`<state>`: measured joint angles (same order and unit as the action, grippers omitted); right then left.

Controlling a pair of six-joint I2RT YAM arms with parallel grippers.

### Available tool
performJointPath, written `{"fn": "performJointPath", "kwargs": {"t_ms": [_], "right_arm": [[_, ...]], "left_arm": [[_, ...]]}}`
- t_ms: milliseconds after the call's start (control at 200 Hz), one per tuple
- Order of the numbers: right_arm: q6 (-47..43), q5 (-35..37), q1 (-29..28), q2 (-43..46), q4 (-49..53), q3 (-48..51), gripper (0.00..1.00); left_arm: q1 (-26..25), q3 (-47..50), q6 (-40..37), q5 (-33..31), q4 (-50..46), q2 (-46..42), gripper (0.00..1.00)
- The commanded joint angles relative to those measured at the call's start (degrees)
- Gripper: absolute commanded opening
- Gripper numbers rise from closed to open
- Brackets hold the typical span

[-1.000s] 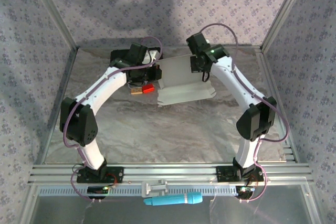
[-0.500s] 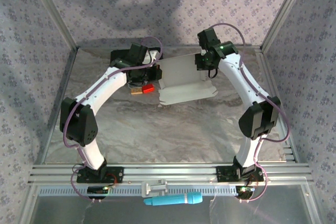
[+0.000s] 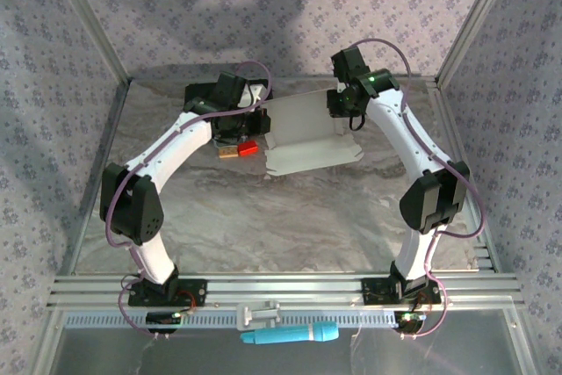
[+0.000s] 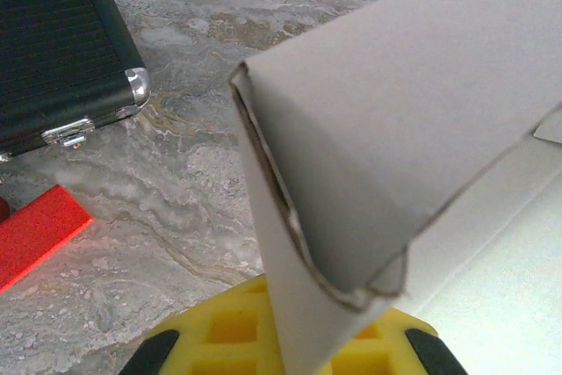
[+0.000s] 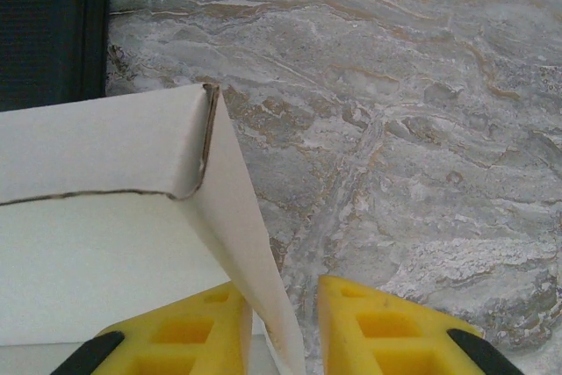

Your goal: Fold the paper box

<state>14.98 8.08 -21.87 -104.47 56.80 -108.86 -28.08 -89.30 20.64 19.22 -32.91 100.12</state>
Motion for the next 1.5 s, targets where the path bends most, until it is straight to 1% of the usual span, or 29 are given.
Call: {"fn": "performJointPath", "kwargs": {"t_ms": [0,90,365,715,849,964,1019,1154,1219,1289,1319,1494], "right_arm": [[-0.9,0.2,0.7,0.1,0.2,-1.4,0.28],[-1.3,-0.4,0.4,0.1,0.2,-1.4,0.3],[-1.1,-1.9,0.2,1.0,-0.3,-0.6,0.3],[-1.5,-7.2,0.5,1.8,-1.5,0.5,0.37],[-1.7,-10.3,1.3,2.3,-1.8,1.0,0.38],[-2.2,-10.6,1.9,2.8,-1.8,1.5,0.38],[-2.5,-10.4,2.0,2.7,-1.8,1.6,0.36],[-2.9,-7.6,1.2,1.8,-1.2,1.2,0.37],[-2.9,-5.2,0.6,0.9,-0.8,0.6,0.38],[-2.9,-2.0,-0.4,-0.4,0.0,-0.7,0.37],[-2.9,-0.3,-0.8,-1.0,0.5,-1.5,0.35],[-0.6,13.7,-4.0,-3.9,4.7,-6.0,0.13]], "left_arm": [[0.4,-1.9,-0.2,1.0,-1.0,-1.1,0.0],[0.4,-2.0,-0.2,1.0,-1.0,-1.1,0.0],[0.4,-1.9,-0.2,0.9,-1.1,-1.2,0.0],[0.4,-1.8,-0.1,0.7,-1.2,-1.6,0.0],[0.5,-1.7,-0.1,0.8,-1.3,-1.6,0.0],[0.6,-1.7,-0.1,1.0,-1.2,-1.6,0.0],[0.6,-1.8,-0.1,1.1,-1.1,-1.6,0.0],[0.6,-1.8,0.0,1.2,-1.0,-1.5,0.0],[0.5,-1.8,0.0,1.3,-1.1,-1.4,0.0],[0.5,-1.8,0.0,1.4,-1.1,-1.4,0.0],[0.5,-1.9,0.0,1.4,-1.2,-1.4,0.0],[0.5,-2.0,0.2,1.3,-1.3,-1.4,0.0]]}}
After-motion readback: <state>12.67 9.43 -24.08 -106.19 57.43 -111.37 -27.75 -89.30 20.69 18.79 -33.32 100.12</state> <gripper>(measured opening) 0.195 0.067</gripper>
